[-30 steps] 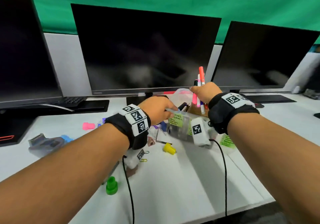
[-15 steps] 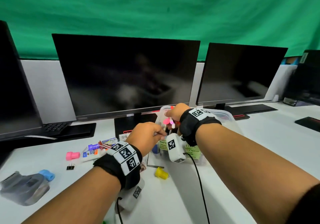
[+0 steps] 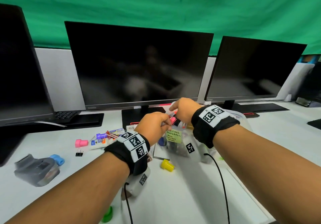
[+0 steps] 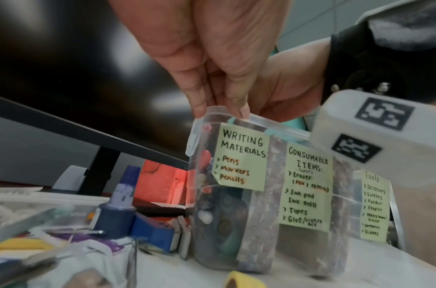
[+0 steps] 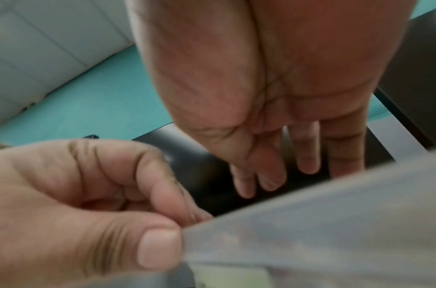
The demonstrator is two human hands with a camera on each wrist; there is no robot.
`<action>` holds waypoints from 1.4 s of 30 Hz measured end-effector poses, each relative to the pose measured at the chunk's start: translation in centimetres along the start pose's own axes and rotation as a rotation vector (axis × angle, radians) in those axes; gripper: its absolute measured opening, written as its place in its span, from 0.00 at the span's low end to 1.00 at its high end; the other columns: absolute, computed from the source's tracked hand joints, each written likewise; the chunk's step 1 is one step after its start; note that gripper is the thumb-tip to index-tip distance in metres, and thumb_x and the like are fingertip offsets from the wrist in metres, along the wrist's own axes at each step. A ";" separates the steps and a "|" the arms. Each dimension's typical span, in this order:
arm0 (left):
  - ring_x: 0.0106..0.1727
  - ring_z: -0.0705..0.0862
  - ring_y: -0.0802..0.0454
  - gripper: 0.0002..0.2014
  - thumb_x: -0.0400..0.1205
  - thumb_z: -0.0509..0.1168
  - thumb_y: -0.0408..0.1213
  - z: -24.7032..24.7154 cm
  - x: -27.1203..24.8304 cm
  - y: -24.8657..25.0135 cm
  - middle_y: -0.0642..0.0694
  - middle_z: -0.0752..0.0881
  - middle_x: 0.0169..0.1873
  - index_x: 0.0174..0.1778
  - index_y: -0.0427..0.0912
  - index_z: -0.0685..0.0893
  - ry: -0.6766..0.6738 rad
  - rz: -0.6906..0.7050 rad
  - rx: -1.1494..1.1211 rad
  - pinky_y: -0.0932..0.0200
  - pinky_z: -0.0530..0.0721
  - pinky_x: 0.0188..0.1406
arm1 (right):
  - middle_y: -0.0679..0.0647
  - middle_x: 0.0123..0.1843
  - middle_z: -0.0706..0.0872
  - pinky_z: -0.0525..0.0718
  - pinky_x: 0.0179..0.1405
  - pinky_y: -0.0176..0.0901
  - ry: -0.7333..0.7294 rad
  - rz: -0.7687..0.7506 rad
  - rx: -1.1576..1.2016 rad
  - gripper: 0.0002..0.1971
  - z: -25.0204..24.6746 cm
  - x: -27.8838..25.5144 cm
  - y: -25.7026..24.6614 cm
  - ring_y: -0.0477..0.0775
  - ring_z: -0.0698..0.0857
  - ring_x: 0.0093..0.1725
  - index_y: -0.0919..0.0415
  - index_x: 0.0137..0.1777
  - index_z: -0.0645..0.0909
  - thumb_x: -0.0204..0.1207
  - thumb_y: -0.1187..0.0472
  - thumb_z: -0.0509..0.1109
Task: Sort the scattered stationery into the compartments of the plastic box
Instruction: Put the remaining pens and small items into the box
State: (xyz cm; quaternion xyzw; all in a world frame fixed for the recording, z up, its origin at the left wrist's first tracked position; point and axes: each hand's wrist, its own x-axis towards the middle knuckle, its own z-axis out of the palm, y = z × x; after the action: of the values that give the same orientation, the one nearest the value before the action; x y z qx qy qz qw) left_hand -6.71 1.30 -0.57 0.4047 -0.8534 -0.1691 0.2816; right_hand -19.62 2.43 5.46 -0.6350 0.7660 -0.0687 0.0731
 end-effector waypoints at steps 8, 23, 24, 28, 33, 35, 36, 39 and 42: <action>0.41 0.81 0.55 0.07 0.81 0.67 0.34 -0.6 -0.5 0.2 0.47 0.85 0.51 0.50 0.42 0.90 -0.008 0.015 -0.013 0.58 0.87 0.50 | 0.56 0.64 0.84 0.75 0.52 0.35 -0.070 -0.132 -0.053 0.18 1.7 -0.5 1.5 0.56 0.82 0.65 0.60 0.65 0.83 0.78 0.70 0.62; 0.59 0.84 0.51 0.13 0.80 0.66 0.32 -6.3 -3.1 -4.0 0.50 0.87 0.58 0.59 0.47 0.87 -0.329 -0.061 0.406 0.62 0.77 0.56 | 0.55 0.61 0.86 0.78 0.59 0.39 0.255 -0.265 0.118 0.15 1.8 -3.6 -2.9 0.56 0.84 0.60 0.59 0.60 0.85 0.79 0.68 0.62; 0.59 0.84 0.51 0.13 0.80 0.67 0.34 -6.7 -3.5 -4.6 0.50 0.87 0.58 0.60 0.47 0.86 -0.398 -0.082 0.445 0.61 0.78 0.57 | 0.55 0.61 0.86 0.79 0.60 0.40 0.228 -0.286 0.102 0.14 2.0 -3.9 -3.6 0.57 0.84 0.60 0.58 0.60 0.85 0.79 0.68 0.62; 0.51 0.82 0.52 0.16 0.76 0.72 0.47 -7.5 -6.5 -5.9 0.50 0.87 0.51 0.59 0.49 0.85 -0.695 -0.152 0.572 0.59 0.80 0.53 | 0.52 0.57 0.86 0.78 0.51 0.39 -0.003 -0.414 -0.077 0.12 4.5 -5.1 -5.0 0.54 0.84 0.55 0.56 0.58 0.85 0.78 0.62 0.66; 0.42 0.85 0.53 0.21 0.69 0.75 0.57 -7.0 -9.8 -6.3 0.46 0.89 0.49 0.52 0.51 0.83 -0.867 -0.261 0.487 0.62 0.83 0.35 | 0.47 0.56 0.83 0.72 0.47 0.38 -0.376 -0.537 -0.372 0.19 9.4 -7.3 -6.7 0.51 0.79 0.55 0.53 0.62 0.83 0.74 0.47 0.72; 0.39 0.86 0.53 0.22 0.67 0.76 0.56 -6.6 -10.6 -6.2 0.45 0.89 0.49 0.52 0.49 0.82 -0.897 -0.317 0.400 0.63 0.83 0.32 | 0.50 0.55 0.86 0.74 0.43 0.38 -0.400 -0.545 -0.357 0.20 10.8 -7.7 -7.3 0.53 0.82 0.55 0.54 0.60 0.84 0.71 0.45 0.74; 0.37 0.86 0.53 0.23 0.66 0.77 0.55 -6.3 -11.0 -6.2 0.44 0.90 0.48 0.52 0.48 0.82 -0.908 -0.335 0.372 0.64 0.82 0.31 | 0.50 0.52 0.86 0.75 0.40 0.38 -0.403 -0.542 -0.331 0.21 11.3 -7.7 -7.6 0.53 0.82 0.52 0.55 0.58 0.85 0.70 0.44 0.75; 0.34 0.85 0.51 0.22 0.68 0.78 0.51 -5.2 -11.8 -6.2 0.41 0.91 0.47 0.51 0.45 0.82 -0.937 -0.323 0.401 0.67 0.80 0.27 | 0.53 0.52 0.87 0.81 0.47 0.42 -0.397 -0.521 -0.290 0.25 12.0 -7.5 -8.2 0.55 0.83 0.53 0.56 0.57 0.84 0.67 0.39 0.74; 0.29 0.83 0.53 0.17 0.71 0.76 0.48 -4.5 -12.1 -6.3 0.45 0.89 0.40 0.51 0.45 0.82 -0.915 -0.266 0.473 0.68 0.77 0.24 | 0.56 0.55 0.86 0.81 0.51 0.45 -0.414 -0.494 -0.291 0.26 12.1 -7.1 -8.6 0.57 0.84 0.53 0.58 0.59 0.82 0.69 0.39 0.73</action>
State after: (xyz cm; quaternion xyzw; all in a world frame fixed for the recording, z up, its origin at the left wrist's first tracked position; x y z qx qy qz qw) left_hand 6.03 6.64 -4.50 0.4466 -0.8452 -0.1658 -0.2423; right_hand -7.67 7.70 -4.54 -0.8054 0.5599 0.1558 0.1165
